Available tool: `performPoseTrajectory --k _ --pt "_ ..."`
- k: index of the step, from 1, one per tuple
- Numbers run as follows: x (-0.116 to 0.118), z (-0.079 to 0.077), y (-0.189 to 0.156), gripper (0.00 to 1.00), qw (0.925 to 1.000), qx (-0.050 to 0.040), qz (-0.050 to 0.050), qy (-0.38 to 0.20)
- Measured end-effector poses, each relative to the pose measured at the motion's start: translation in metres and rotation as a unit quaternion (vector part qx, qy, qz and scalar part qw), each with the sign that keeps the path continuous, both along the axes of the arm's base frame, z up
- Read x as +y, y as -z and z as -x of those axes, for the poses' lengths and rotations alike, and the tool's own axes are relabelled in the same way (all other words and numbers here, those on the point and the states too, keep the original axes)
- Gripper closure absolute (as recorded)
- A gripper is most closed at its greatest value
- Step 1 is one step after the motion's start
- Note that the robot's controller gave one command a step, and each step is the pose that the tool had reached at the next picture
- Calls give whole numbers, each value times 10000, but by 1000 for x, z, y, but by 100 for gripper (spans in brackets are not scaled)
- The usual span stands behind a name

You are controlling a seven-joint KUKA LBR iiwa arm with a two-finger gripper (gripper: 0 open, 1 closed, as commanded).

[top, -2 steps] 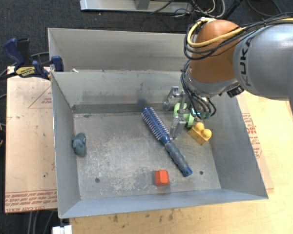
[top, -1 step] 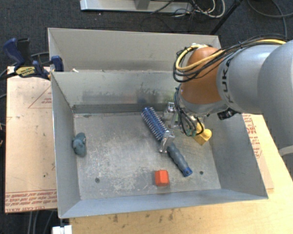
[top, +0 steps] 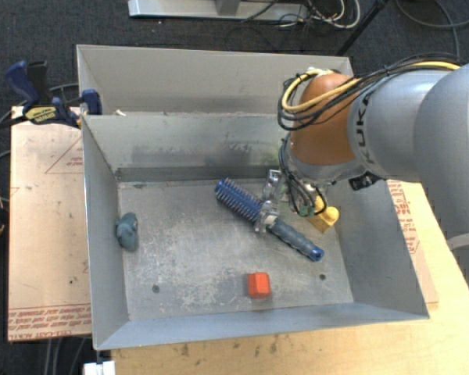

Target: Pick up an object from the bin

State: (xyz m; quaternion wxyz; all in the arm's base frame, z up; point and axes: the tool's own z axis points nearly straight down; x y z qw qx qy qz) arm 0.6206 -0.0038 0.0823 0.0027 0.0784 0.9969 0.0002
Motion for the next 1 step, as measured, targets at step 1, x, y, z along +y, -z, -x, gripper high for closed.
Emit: performPoseTrajectory --k 1 --pt "-9 -2 -134 100 9992 -23 4 -407"
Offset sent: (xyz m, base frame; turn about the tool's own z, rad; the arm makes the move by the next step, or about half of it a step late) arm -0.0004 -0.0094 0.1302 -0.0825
